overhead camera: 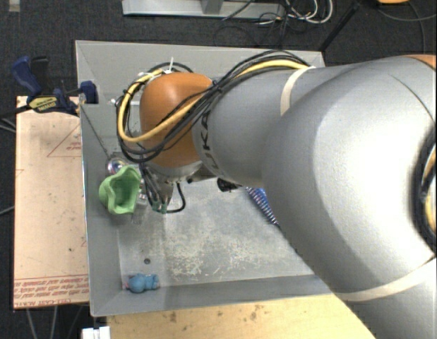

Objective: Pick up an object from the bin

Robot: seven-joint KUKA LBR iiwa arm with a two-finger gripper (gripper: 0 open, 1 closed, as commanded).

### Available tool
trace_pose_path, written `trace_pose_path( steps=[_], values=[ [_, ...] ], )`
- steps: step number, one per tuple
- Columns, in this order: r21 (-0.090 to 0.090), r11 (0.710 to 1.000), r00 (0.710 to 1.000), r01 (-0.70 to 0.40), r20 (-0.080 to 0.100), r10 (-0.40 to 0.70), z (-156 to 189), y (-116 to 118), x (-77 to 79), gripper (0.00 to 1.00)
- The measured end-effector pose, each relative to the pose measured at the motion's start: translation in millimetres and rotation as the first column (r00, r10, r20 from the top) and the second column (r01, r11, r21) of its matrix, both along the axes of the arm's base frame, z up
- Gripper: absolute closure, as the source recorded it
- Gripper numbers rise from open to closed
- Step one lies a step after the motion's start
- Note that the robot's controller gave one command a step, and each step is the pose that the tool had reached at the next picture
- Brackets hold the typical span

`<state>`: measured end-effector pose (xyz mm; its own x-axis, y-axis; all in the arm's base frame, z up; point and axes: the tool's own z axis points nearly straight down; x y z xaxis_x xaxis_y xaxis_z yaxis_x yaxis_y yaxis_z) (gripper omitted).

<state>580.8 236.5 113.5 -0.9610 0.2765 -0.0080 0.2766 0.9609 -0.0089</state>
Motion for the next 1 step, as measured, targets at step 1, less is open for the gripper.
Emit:
trace_pose_path(
  steps=[1],
  values=[
    [0.0, 1.0, 1.0, 0.001, -0.001, -0.001, -0.6, -0.2, 0.4, 1.0]
  ],
)
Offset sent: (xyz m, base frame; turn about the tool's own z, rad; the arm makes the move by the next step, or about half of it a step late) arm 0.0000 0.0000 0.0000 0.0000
